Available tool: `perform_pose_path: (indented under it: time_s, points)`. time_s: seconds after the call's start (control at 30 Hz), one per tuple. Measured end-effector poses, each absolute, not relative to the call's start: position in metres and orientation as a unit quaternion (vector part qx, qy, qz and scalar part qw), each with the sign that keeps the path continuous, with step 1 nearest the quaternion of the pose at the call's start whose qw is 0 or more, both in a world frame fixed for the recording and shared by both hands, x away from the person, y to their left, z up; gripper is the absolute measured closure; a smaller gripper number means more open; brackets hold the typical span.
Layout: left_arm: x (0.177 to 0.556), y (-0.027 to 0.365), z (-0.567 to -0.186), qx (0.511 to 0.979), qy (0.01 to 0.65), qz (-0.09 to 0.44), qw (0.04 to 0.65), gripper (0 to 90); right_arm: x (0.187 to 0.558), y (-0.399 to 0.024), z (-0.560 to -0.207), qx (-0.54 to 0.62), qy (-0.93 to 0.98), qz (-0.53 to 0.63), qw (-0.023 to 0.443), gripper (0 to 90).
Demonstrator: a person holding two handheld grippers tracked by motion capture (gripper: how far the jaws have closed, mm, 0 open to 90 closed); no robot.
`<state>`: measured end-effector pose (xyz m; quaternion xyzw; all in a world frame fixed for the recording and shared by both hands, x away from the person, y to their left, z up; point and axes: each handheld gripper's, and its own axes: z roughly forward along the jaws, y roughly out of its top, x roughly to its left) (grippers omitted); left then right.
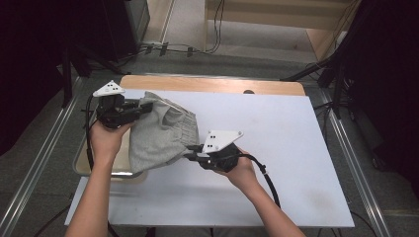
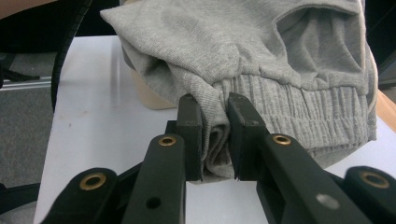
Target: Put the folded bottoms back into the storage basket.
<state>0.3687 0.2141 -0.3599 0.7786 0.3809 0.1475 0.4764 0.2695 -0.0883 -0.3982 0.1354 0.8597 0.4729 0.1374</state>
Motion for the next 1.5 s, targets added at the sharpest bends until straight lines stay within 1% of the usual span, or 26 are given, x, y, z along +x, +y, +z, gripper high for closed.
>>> perform_pose_path:
  time_s: [1.5]
  points:
    - [0.366,0.269,-0.352,0.758,0.406,0.173,0.480,73.9,0.280,-0.023,-0.385,0.104,0.870,0.466,0.123,74.4]
